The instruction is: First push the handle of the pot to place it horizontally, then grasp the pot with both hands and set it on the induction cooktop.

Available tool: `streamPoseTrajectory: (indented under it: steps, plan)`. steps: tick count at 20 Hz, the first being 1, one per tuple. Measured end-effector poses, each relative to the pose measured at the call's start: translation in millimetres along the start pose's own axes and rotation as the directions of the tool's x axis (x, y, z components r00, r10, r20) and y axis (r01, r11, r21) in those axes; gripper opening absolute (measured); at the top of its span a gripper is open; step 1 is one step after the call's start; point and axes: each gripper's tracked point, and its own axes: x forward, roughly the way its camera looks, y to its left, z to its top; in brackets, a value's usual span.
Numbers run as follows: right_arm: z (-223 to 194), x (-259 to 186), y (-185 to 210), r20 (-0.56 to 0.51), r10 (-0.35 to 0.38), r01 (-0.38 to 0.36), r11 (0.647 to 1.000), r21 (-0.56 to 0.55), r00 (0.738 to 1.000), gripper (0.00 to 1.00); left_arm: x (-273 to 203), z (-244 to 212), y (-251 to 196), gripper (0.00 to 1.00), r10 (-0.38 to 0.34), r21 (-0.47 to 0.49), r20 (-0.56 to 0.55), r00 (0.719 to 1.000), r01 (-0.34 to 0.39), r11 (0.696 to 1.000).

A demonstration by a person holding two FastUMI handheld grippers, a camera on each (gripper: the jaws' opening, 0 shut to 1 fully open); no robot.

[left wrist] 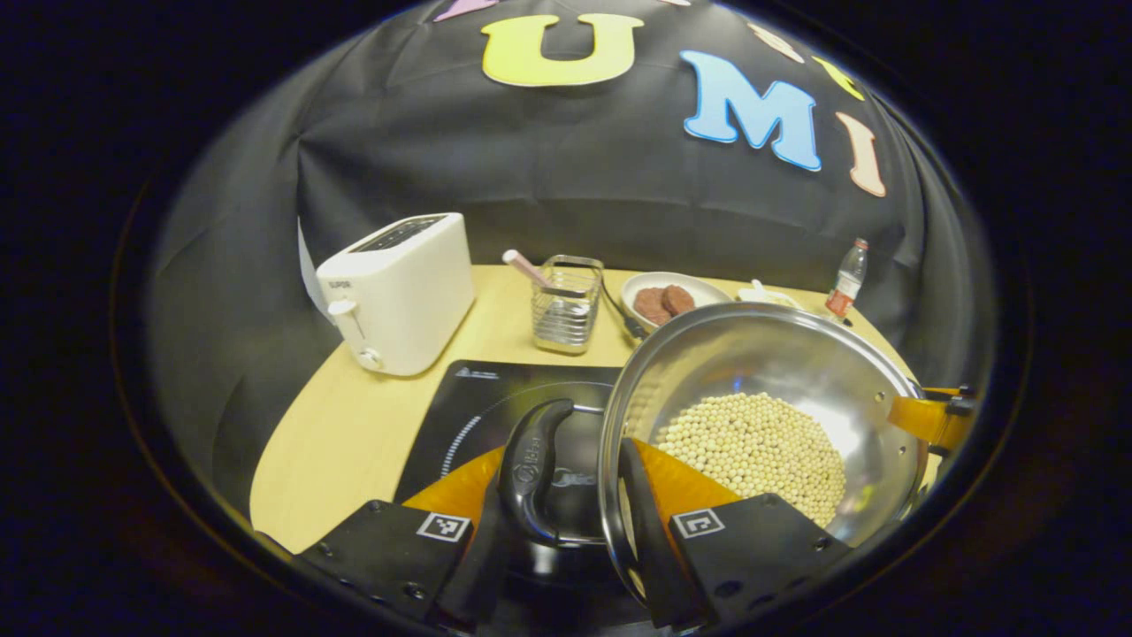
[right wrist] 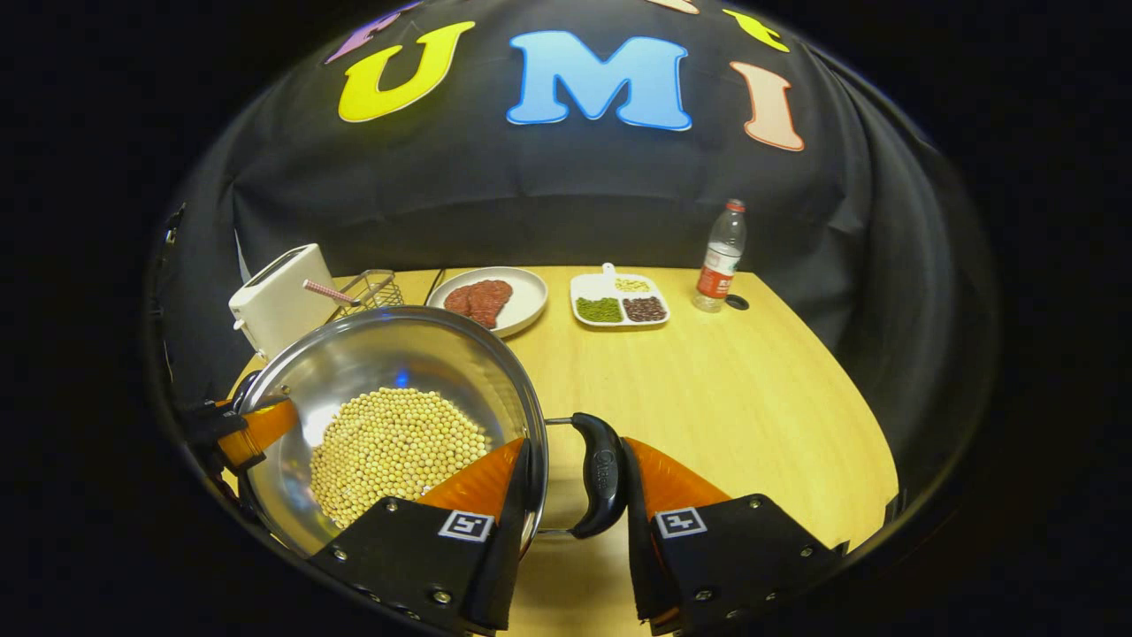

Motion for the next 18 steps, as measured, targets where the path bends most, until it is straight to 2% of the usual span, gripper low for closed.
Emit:
streamPoseTrajectory:
  steps: [1,3,4,9,14,15,16,17,18]
  plan:
    - [0,2,12,-0.004,0.006,-0.006,1.000,0.000,1.000,0.52,1,1,10,0.65,0.006,-0.001,-0.001,1.000,-0.006,1.000]
    - [6,5,28,0.002,0.012,-0.012,1.000,0.009,1.000,0.52,5,3,32,0.72,0.015,-0.004,-0.001,1.000,-0.015,1.000]
    - [6,7,38,0.000,0.014,-0.014,1.000,0.008,1.000,0.52,6,5,44,0.65,0.018,-0.005,-0.001,1.000,-0.018,1.000]
    - [8,15,78,-0.018,0.036,-0.036,0.999,0.000,0.999,0.52,13,1,88,0.65,0.038,-0.012,-0.016,0.999,-0.038,0.999]
    - [1,21,99,-0.026,0.042,-0.042,0.999,-0.002,0.999,0.52,12,-2,105,0.65,0.044,-0.016,-0.027,0.999,-0.045,0.999]
    - [3,22,102,-0.016,0.044,-0.044,0.999,0.003,0.999,0.52,13,1,108,0.69,0.046,-0.009,-0.016,0.999,-0.046,0.999]
    - [3,23,103,-0.016,0.046,-0.046,0.999,0.003,0.999,0.46,14,-1,112,0.70,0.043,-0.009,-0.016,0.999,-0.043,0.999]
    - [5,25,103,-0.008,0.054,-0.054,0.999,0.004,0.999,0.52,17,1,114,0.66,0.044,-0.008,-0.009,0.999,-0.044,0.999]
    - [4,26,103,-0.001,0.066,-0.066,0.998,0.011,0.998,0.52,16,-1,114,0.71,0.047,-0.008,-0.008,0.999,-0.047,0.999]
